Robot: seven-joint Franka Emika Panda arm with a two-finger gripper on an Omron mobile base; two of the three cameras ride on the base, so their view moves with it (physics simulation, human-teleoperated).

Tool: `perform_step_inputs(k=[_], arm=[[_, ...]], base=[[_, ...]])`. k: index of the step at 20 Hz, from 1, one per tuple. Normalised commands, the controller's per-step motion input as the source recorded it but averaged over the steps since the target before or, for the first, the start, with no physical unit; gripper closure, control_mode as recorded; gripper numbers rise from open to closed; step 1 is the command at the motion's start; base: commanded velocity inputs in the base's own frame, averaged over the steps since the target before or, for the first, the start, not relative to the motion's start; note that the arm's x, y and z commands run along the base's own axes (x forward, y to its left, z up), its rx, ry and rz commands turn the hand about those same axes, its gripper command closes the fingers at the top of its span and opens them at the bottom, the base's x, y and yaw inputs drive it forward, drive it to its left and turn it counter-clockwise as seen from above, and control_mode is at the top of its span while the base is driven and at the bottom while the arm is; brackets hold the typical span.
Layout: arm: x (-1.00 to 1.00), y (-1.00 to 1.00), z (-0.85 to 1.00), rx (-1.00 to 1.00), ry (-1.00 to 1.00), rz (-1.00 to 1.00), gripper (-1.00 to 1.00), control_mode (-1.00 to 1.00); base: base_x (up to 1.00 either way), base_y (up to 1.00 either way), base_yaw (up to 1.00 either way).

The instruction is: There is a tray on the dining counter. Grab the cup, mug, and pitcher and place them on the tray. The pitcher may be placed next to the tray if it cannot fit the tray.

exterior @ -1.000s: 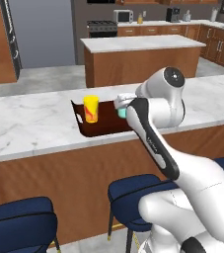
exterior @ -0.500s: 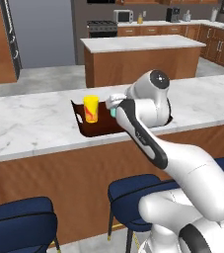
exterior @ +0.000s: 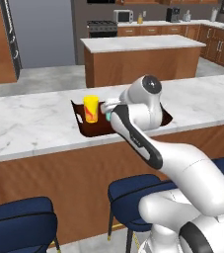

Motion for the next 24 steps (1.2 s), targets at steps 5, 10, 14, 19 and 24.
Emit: perform_step_inputs(k=[5, 10, 14, 19, 24], arm=[[0.00, 0.00, -0.22, 0.00, 0.00, 0.00, 1.00, -1.00], [0.03, 0.00, -0.16, 0.00, 0.00, 0.00, 1.00, -1.00], [0.19, 0.00, -0.07, 0.00, 0.00, 0.00, 1.00, -1.00], [0.25, 0.00, 0.00, 0.00, 0.00, 0.00, 1.00, -1.00], [0.37, 0.02, -0.04, 0.00, 0.00, 0.00, 1.00, -1.00]], base=[[0.00, 0.00, 0.00], [0.00, 0.00, 0.00], [0.00, 0.00, 0.00], [0.00, 0.00, 0.00], [0.00, 0.00, 0.00]])
